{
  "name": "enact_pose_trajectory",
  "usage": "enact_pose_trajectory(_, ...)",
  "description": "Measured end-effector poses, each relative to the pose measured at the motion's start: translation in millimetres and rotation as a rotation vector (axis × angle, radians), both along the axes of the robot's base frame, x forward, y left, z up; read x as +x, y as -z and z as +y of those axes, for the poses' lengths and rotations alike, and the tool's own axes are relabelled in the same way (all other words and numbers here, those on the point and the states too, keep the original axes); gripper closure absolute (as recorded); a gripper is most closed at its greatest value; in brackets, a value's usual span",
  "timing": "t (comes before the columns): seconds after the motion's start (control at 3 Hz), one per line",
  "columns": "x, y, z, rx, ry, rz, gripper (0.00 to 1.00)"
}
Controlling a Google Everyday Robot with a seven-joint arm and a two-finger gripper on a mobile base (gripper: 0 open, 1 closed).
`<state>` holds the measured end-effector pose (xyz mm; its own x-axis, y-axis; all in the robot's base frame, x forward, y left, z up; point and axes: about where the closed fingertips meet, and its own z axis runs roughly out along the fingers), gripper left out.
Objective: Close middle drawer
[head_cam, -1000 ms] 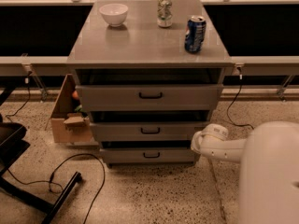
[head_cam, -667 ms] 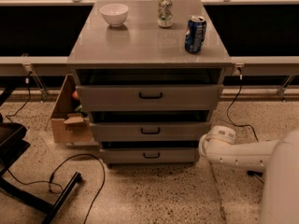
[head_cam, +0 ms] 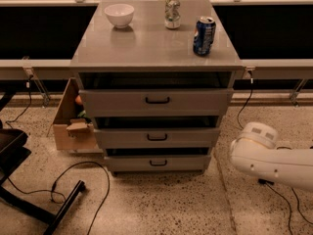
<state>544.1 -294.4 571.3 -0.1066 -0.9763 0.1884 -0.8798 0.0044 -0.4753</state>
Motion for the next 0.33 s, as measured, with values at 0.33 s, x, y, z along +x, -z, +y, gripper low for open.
enact_pose_trajectory(0.33,-0.4,-35.6,2.4,0.006,-0.010,-0.031,0.82)
